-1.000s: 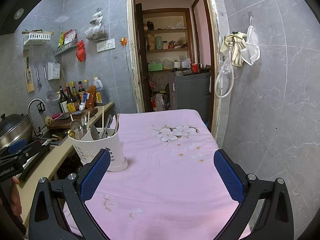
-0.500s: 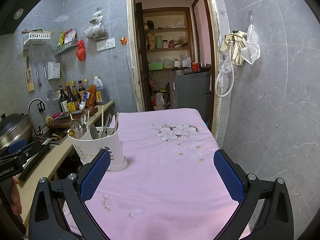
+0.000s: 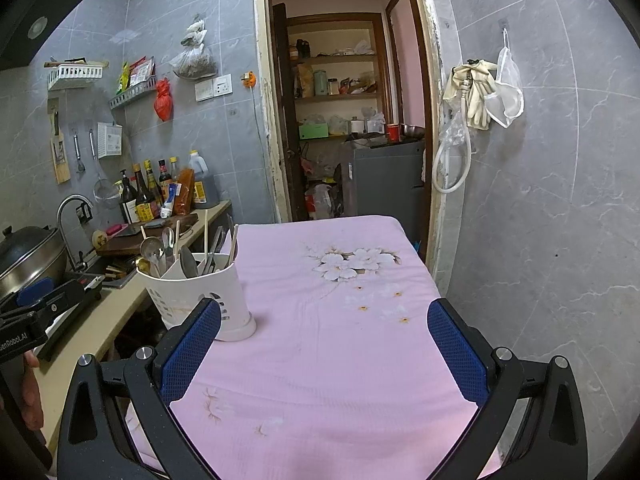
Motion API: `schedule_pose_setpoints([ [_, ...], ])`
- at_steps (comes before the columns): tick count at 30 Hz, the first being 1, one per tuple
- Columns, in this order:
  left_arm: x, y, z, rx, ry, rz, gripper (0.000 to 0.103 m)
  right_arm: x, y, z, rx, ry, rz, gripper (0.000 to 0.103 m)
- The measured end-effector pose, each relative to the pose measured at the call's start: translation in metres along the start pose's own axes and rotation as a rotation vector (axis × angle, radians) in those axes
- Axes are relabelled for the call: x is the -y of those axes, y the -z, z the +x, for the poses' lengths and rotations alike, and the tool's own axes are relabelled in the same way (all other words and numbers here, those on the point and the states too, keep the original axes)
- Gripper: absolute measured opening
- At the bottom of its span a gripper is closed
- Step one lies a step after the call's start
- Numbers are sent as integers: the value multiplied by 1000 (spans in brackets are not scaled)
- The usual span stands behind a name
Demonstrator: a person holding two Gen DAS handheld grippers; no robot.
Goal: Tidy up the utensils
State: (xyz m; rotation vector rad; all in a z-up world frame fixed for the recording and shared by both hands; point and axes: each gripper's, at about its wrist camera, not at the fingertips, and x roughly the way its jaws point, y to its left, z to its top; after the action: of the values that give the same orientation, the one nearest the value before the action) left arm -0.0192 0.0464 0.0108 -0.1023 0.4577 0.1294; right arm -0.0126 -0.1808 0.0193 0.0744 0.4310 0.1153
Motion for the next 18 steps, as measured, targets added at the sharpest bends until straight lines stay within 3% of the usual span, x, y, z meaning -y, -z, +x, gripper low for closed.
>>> schedule_pose_setpoints([
  [18, 0, 0, 0, 0, 1, 0, 100, -1, 2, 2, -2, -3, -1, 102],
])
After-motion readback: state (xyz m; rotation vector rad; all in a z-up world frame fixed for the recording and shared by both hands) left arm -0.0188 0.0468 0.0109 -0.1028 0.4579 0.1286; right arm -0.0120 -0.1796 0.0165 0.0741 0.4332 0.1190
